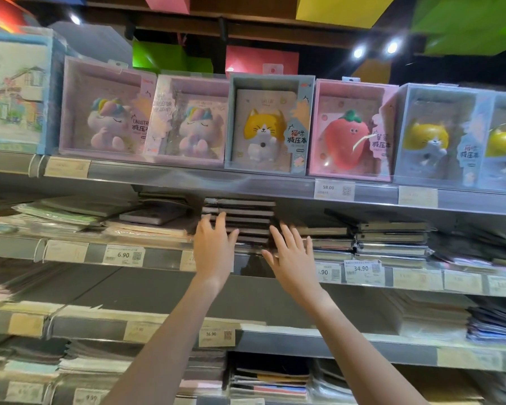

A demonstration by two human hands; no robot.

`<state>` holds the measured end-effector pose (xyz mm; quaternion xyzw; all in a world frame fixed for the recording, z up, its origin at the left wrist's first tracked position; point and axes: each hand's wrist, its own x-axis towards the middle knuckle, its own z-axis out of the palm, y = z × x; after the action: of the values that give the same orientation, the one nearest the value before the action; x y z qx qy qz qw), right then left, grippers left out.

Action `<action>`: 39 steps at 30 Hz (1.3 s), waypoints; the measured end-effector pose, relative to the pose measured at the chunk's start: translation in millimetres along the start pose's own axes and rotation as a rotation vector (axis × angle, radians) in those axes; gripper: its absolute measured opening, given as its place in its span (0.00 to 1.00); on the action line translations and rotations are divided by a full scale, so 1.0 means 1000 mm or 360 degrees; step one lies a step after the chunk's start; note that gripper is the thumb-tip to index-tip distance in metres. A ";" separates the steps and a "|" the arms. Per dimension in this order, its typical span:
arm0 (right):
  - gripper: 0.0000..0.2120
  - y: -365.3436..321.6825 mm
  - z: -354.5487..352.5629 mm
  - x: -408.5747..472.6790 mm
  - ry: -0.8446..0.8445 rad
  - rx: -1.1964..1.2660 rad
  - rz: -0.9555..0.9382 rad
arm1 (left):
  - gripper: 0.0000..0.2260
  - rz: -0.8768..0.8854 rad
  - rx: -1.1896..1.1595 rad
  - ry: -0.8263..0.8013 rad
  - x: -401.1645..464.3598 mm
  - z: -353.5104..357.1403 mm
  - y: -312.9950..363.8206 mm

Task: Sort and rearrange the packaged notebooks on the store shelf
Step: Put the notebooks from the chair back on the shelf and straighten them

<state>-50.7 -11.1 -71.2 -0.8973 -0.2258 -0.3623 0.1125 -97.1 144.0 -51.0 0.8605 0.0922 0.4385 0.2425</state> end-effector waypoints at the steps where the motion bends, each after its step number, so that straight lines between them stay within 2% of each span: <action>1: 0.27 0.002 -0.001 -0.004 -0.0008 -0.0004 0.0000 | 0.22 0.0035 -0.0003 -0.0011 -0.003 0.000 0.004; 8: 0.27 0.015 -0.026 -0.031 -0.0215 -0.0029 0.0089 | 0.21 0.0272 -0.0002 -0.0222 -0.028 0.000 0.029; 12: 0.27 0.031 -0.043 -0.045 -0.0319 -0.0078 0.0230 | 0.20 0.0392 -0.0144 -0.0328 -0.045 0.002 0.044; 16: 0.23 0.048 -0.047 -0.075 0.0021 -0.0051 0.0207 | 0.20 0.0406 -0.0211 -0.0474 -0.067 0.011 0.068; 20: 0.25 0.080 -0.054 -0.095 -0.0021 -0.0082 0.0276 | 0.19 0.0421 -0.0278 -0.0544 -0.086 0.031 0.098; 25: 0.26 0.140 -0.069 -0.106 -0.0023 -0.0066 0.0201 | 0.17 0.0336 -0.0369 -0.0534 -0.100 0.070 0.144; 32: 0.25 0.229 -0.087 -0.099 -0.0160 -0.0135 0.0171 | 0.17 0.0167 -0.0370 -0.0454 -0.105 0.121 0.199; 39: 0.23 0.288 -0.097 -0.094 -0.0111 -0.0069 0.0120 | 0.16 -0.0088 -0.0114 -0.0301 -0.089 0.145 0.224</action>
<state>-28.5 -328.9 -78.9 -0.9194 -0.1878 -0.3312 0.0986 -46.3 -131.4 -75.1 0.8859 0.0768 0.3516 0.2926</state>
